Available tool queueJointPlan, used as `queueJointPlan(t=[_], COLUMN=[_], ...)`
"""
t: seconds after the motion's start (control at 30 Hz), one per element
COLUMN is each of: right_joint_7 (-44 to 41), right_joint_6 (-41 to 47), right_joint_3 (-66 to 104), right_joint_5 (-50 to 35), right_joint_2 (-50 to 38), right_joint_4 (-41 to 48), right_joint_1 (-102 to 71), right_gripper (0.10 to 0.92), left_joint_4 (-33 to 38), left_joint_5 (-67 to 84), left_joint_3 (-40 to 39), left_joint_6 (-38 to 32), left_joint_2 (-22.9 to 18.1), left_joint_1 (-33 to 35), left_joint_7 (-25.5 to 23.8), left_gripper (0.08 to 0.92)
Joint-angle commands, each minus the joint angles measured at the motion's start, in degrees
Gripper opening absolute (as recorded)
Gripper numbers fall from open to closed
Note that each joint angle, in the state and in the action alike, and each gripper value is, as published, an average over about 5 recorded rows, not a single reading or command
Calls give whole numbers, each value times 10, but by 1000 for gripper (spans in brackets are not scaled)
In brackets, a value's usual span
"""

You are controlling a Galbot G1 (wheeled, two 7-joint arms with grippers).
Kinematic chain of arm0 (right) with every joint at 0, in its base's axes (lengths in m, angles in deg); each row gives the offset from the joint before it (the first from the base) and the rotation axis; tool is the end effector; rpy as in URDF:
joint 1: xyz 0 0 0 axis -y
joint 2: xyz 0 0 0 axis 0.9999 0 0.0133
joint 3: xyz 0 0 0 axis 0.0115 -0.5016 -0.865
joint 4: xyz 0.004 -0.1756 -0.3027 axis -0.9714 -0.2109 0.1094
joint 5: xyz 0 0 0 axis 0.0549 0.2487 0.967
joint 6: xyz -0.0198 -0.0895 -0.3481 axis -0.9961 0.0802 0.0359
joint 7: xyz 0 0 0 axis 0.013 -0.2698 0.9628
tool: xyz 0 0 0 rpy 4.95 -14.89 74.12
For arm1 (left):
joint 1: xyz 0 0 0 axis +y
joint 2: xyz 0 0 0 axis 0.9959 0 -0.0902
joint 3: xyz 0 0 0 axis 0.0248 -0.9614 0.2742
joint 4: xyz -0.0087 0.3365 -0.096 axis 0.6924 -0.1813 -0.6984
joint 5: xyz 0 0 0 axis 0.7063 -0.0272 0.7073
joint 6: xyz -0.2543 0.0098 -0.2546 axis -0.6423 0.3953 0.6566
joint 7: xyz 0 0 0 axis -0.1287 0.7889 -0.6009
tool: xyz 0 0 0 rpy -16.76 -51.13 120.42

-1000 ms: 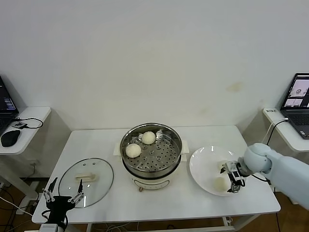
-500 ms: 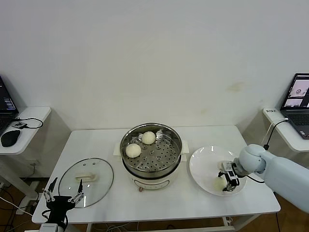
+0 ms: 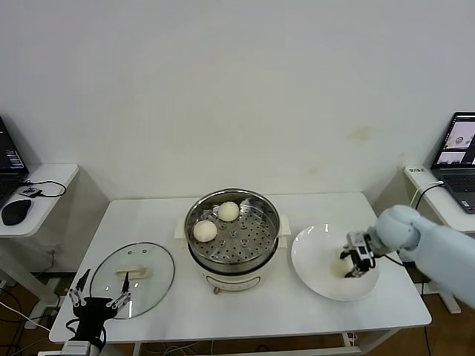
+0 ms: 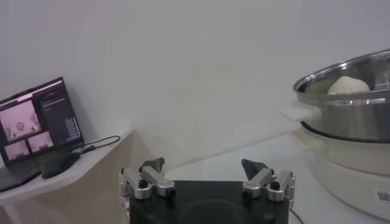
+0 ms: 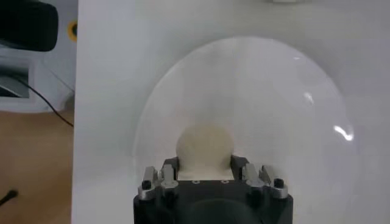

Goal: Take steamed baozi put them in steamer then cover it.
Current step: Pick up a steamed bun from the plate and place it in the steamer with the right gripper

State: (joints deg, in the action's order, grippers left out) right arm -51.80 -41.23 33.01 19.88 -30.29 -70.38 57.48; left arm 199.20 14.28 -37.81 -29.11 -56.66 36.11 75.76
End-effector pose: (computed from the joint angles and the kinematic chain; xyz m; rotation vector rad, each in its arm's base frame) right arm 0.4687 -0.1554 -0.1533 1.2357 -1.4783 1.3573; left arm 0.1370 0.1011 -0.2933 0.1628 -2.9420 -0.5106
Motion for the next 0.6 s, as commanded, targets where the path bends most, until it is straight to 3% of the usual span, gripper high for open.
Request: queueJointPlan(t=[0.03, 0.37, 0.6], right_joint_7=[-4, 11, 35], right_joint_6=[3, 16, 6], right_joint_3=[-39, -162, -211], right_joint_5=[-67, -140, -174], right_joint_2=[-2, 136, 235], right_joint_4=[-4, 1, -20], right_joint_1=[153, 353, 365], right_gripper=[551, 551, 551], left_joint_4=[1, 9, 8], left_joint_5=[0, 2, 5], left_joint_3=[-1, 2, 12], left_joint_6=[0, 1, -1], left_joint_2=[1, 6, 3], left_joint_1=[0, 2, 7], left_joint_7=[0, 0, 1], left_gripper=[823, 823, 823])
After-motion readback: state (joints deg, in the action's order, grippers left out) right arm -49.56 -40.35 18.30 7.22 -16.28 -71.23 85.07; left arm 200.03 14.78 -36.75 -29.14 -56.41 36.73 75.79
